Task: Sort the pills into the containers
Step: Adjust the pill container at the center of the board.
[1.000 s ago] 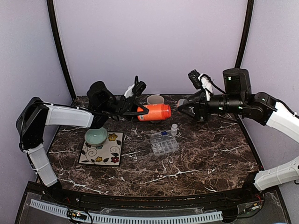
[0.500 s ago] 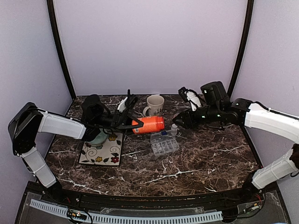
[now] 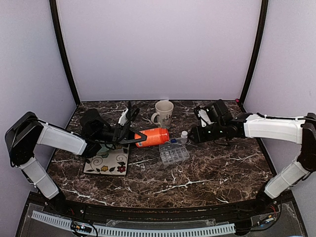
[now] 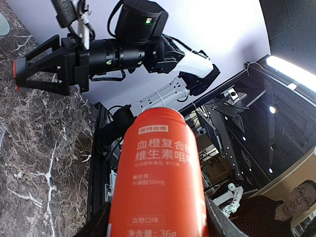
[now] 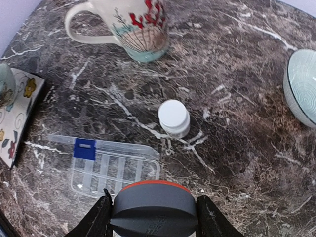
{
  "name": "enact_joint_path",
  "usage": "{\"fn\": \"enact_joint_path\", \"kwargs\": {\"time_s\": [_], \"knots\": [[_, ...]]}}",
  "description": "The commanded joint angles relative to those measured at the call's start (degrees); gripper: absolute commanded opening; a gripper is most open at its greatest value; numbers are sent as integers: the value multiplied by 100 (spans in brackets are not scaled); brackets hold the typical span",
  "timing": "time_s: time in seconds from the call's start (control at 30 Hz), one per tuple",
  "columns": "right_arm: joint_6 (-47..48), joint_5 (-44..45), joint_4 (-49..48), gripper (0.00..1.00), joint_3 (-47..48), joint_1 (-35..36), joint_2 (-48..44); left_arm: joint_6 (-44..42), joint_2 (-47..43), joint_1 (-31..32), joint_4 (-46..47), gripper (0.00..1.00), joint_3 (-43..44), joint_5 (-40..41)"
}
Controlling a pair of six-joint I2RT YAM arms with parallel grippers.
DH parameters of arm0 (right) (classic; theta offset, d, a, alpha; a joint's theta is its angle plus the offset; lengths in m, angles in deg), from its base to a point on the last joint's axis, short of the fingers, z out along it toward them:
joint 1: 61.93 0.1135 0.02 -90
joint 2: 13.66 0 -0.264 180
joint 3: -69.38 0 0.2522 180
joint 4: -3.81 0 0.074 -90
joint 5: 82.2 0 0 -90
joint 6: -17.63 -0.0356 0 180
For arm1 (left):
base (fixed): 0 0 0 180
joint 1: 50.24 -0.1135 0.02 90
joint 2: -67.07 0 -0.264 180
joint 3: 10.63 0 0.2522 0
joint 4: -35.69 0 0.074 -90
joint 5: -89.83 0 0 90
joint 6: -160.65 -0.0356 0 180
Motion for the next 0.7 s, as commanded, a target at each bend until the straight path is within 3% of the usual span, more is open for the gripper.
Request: {"fn": "enact_joint_path", "kwargs": {"time_s": [0.0,0.3,0.67], "knots": [[-499,522,-325,3,-237,-61,285,90,-255,26,514,0,-87,49],[-607,1012,-7,0,26,-62,1204,39,-388,34,403,0,-124,30],[-505,1298,244,0,262,85,1597,1,-426,34,361,0,-110,-3]]}}
